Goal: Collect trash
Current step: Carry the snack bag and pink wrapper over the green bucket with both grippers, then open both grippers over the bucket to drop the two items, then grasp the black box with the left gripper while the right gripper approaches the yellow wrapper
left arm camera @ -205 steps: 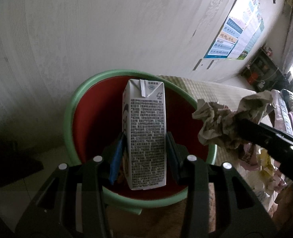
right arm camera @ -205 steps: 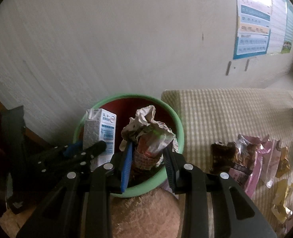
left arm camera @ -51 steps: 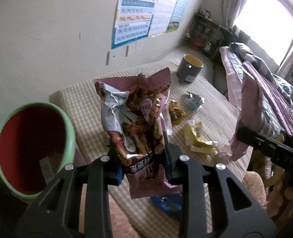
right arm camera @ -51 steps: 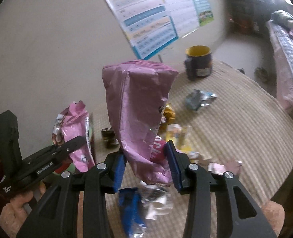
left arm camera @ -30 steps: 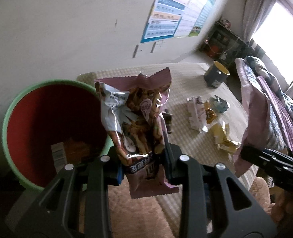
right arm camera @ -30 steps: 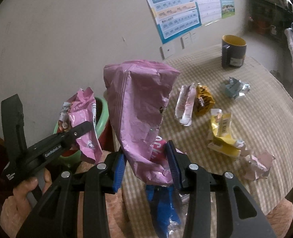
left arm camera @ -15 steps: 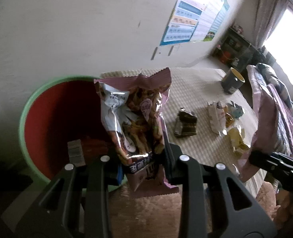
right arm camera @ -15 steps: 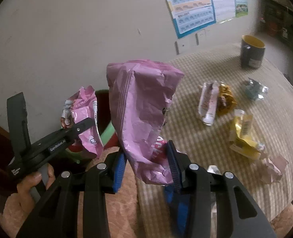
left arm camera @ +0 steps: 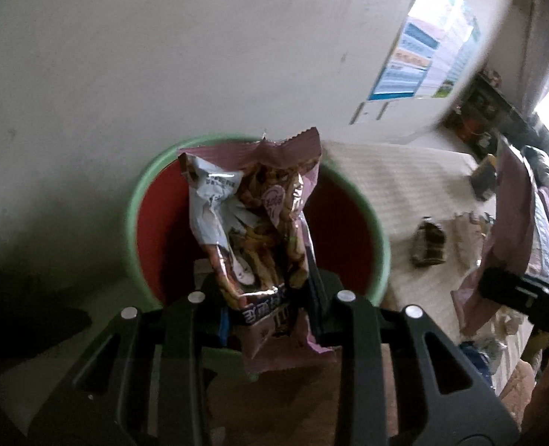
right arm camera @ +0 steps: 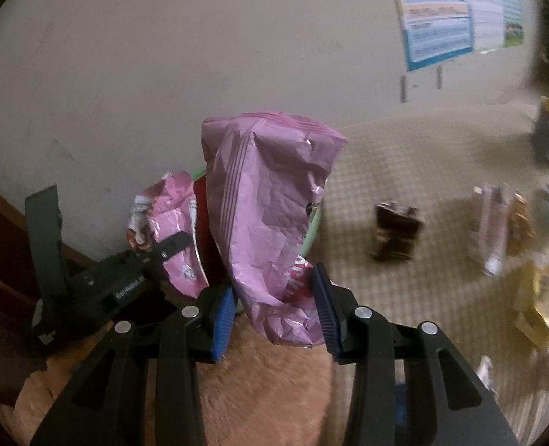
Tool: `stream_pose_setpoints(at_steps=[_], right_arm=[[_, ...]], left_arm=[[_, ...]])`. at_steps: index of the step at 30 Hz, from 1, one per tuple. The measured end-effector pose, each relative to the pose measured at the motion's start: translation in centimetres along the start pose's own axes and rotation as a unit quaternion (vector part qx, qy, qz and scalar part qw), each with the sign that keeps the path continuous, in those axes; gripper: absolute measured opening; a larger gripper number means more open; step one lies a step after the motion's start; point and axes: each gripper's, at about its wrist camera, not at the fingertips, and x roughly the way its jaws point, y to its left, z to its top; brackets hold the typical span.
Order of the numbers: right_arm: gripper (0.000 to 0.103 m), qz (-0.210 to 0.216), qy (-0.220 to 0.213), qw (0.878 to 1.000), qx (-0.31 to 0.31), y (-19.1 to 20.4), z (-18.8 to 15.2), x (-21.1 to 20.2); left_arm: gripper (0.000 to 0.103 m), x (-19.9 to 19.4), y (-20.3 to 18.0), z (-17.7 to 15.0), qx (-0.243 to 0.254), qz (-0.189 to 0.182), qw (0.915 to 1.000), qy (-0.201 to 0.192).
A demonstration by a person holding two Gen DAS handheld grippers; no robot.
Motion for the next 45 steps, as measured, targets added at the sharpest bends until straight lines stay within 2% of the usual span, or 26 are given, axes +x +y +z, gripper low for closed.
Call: stream_pose_setpoints(at_steps=[10,16,18,19,20,21,27,30,32,36,39,41,43,45], right_arm=[[0.039,0.023,0.02,1.0,-0.007,2.3,3.0,4.9],[0.04,0.034,0.021,0.999,-0.006,2.8,3.9,6.2],[0.04,0.037,0.021,0.999,-0.005,2.6,3.9,6.2],[0.042,0.039,0.02,0.999,-0.004,2.5,3.8,6.1],[0.048,0.039,0.02,0.999,-0.002,2.4,3.7,6.0],[0.049,0.038,0.019,0.999,0.0,2.3,3.5,5.8],[0.049,0.028,0.012,0.999,0.009,1.2,2.3,3.3],[0.054,0.008,-0.004,1.0,0.003,0.1,1.5,1.3],[0.058,-0.023,-0.017,1.0,-0.005,-1.1,0.5,-0.3],[0.059,-0.096,-0.027,0.995,-0.007,-4.5,-1.9,-2.8],[0.059,-0.156,-0.03,0.987,0.029,-9.2,-3.3,-4.6],[0.065,-0.184,-0.035,0.98,0.062,-12.4,-3.8,-5.6],[0.066,-0.224,-0.033,0.971,0.081,-15.3,-4.1,-6.1],[0.068,-0.246,-0.025,0.965,0.091,-17.4,-4.4,-6.4]], left_arm=[[0.029,0.7,1.9,0.5,-0.026,0.005,0.9997,0.0],[0.029,0.9,2.4,0.2,-0.032,0.009,0.9994,-0.002],[0.04,0.8,2.6,0.3,-0.037,0.01,0.9993,-0.005],[0.049,0.8,2.8,0.3,-0.041,0.009,0.9991,-0.007],[0.05,0.7,2.9,0.3,-0.043,0.009,0.999,-0.009],[0.05,0.7,3.0,0.2,-0.046,0.008,0.9989,-0.009],[0.05,0.6,2.3,0.3,-0.039,0.004,0.9992,-0.007],[0.05,0.3,1.1,0.3,-0.026,-0.002,0.9996,-0.007],[0.05,0.2,0.4,0.3,-0.016,-0.007,0.9998,-0.008],[0.05,0.0,-1.4,-0.1,0.002,-0.014,0.9999,-0.003],[0.05,0.3,-3.2,-0.2,0.018,-0.023,0.9996,0.004],[0.05,0.2,-4.7,-0.4,0.036,-0.029,0.9989,0.007],[0.05,0.1,-6.0,-0.6,0.051,-0.035,0.998,0.01],[0.05,0.0,-7.3,-0.8,0.065,-0.042,0.9969,0.012]])
